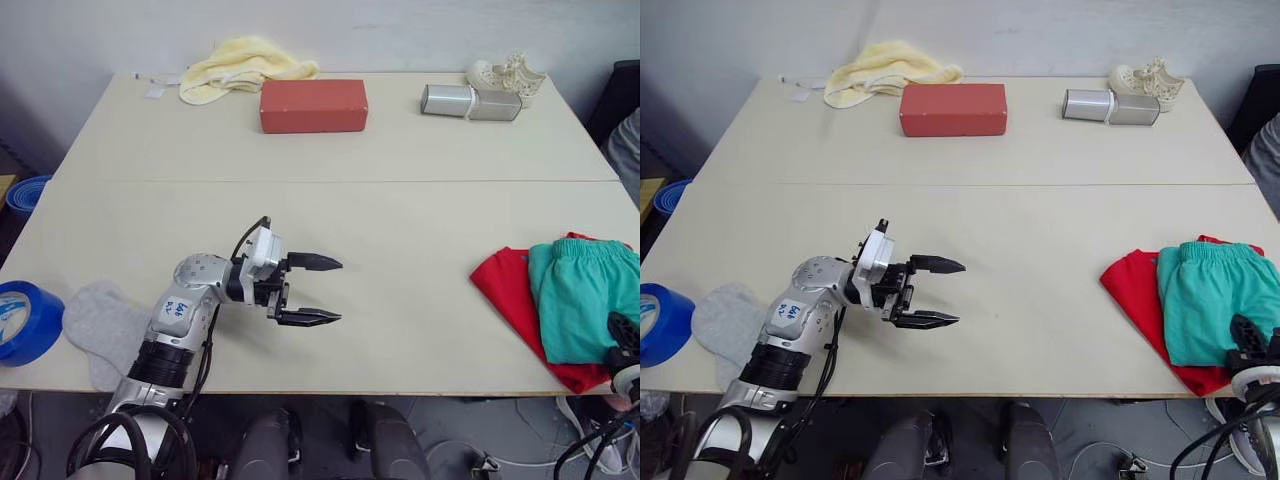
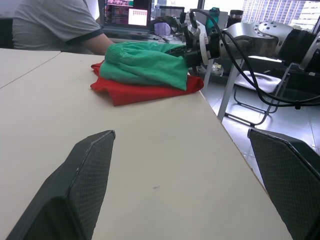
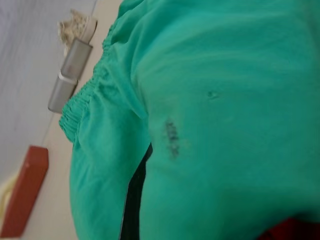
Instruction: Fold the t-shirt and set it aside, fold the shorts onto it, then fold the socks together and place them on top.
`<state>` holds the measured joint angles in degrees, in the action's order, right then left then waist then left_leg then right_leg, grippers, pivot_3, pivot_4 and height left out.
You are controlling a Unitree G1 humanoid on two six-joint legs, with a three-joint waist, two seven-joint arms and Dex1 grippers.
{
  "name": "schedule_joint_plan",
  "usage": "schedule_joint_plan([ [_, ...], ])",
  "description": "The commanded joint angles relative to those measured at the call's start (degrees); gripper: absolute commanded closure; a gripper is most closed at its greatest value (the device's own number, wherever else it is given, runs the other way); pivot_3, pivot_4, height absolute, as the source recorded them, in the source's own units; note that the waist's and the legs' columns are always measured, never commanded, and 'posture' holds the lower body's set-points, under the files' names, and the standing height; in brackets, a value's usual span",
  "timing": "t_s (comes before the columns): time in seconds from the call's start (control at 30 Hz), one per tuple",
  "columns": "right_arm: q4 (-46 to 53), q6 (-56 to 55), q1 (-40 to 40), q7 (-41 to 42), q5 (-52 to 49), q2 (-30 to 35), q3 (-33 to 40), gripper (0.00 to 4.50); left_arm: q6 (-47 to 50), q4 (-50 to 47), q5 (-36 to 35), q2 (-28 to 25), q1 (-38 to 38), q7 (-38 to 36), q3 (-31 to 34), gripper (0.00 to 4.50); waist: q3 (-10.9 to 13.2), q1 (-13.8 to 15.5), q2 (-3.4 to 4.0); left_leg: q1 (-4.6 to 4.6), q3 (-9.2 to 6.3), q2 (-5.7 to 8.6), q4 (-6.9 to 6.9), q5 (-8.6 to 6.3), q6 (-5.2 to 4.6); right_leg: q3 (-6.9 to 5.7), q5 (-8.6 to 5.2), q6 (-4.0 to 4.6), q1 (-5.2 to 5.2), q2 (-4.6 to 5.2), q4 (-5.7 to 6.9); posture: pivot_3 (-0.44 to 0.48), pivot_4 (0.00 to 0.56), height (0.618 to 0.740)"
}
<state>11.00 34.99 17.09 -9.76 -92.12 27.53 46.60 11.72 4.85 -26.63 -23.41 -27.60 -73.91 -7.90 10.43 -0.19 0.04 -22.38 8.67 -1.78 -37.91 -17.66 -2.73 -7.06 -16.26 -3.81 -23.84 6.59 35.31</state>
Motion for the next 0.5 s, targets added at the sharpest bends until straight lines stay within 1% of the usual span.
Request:
schedule_joint_plan([
  [0.03,0.9,0.2,0.0,-0.2,1.6,0.3,-0.3,4.50,-1.3,-2.2,0.4,0.1,-0.7,-0.1,-0.2,0.04,0.0,0.1,-0.04,0.00,-0.02,-0.02,0.00,0.01,0.03,-0.02,-0.01,0.02,0.00,-0.02,0.00,0.000,0.150,0.740],
  [0.13,0.8,1.3,0.3,0.0,0.3,1.1,0.4,4.50,-1.6,-2.3,0.6,0.2,-0.7,0.0,-0.4,0.04,0.0,0.1,-0.01,-0.01,-0.03,-0.01,0.01,0.01,0.04,-0.02,-0.01,0.02,-0.01,-0.02,0.01,0.000,0.150,0.740],
  [0.17,1.5,1.6,1.1,-0.2,1.4,2.2,0.7,4.14,-1.7,-2.3,0.7,0.2,-0.7,0.0,-0.4,0.00,0.0,0.1,-0.01,-0.01,-0.03,-0.01,0.01,0.01,0.04,-0.03,-0.01,0.02,-0.01,-0.02,0.01,0.000,0.150,0.740],
  [0.2,2.5,2.4,2.2,-0.3,1.5,3.5,1.4,4.01,-1.7,-2.4,0.8,0.2,-0.7,0.1,-0.4,0.00,0.0,0.1,0.00,-0.01,-0.03,-0.01,0.01,0.01,0.04,-0.02,-0.01,0.02,0.00,-0.02,0.00,0.000,0.150,0.740],
  [0.27,4.7,4.2,4.8,-0.4,0.7,5.8,2.8,3.45,-1.7,-2.6,0.8,0.1,-0.7,0.1,-0.4,0.00,0.0,0.3,0.06,-0.02,-0.01,0.03,0.01,0.00,0.03,-0.02,-0.01,0.01,0.00,0.00,0.00,0.000,0.150,0.740],
  [0.3,5.9,5.2,6.7,-0.1,0.0,7.1,3.9,3.08,-1.5,-2.9,0.7,0.1,-0.6,0.2,-0.3,0.00,0.0,0.3,0.05,-0.02,-0.02,0.02,0.01,0.00,0.03,-0.02,-0.01,0.00,0.00,0.00,-0.01,0.000,0.150,0.740],
  [0.37,8.6,8.7,12.5,1.9,-2.1,9.7,6.7,2.40,-1.0,-3.8,0.3,0.0,-0.3,0.6,0.0,0.00,0.0,0.5,0.06,-0.04,-0.02,0.02,0.01,0.00,0.02,-0.03,-0.02,-0.01,0.00,0.00,-0.03,0.000,0.150,0.740],
  [0.4,9.6,10.5,15.9,3.0,-3.1,10.7,8.6,1.98,-0.6,-4.5,0.1,-0.2,-0.1,0.9,0.2,0.00,0.0,0.9,0.08,-0.05,-0.03,0.02,0.01,-0.01,0.01,-0.03,-0.03,-0.02,-0.01,0.00,-0.04,0.000,0.150,0.740],
  [0.43,10.3,11.7,18.6,3.9,-4.1,11.4,10.1,1.70,-0.3,-5.2,-0.1,-0.3,0.2,1.2,0.4,0.00,0.0,1.0,0.05,-0.05,-0.03,0.01,0.03,-0.03,0.00,-0.03,-0.03,-0.03,-0.01,0.00,-0.06,0.000,0.150,0.740],
  [0.5,11.1,14.0,24.6,6.5,-5.3,12.4,14.3,0.95,0.3,-6.4,-0.4,-0.7,1.0,1.9,0.8,0.00,0.0,1.4,0.03,-0.02,-0.04,-0.01,0.10,-0.04,0.01,-0.04,-0.03,-0.03,0.04,-0.04,-0.17,0.000,0.150,0.740],
])
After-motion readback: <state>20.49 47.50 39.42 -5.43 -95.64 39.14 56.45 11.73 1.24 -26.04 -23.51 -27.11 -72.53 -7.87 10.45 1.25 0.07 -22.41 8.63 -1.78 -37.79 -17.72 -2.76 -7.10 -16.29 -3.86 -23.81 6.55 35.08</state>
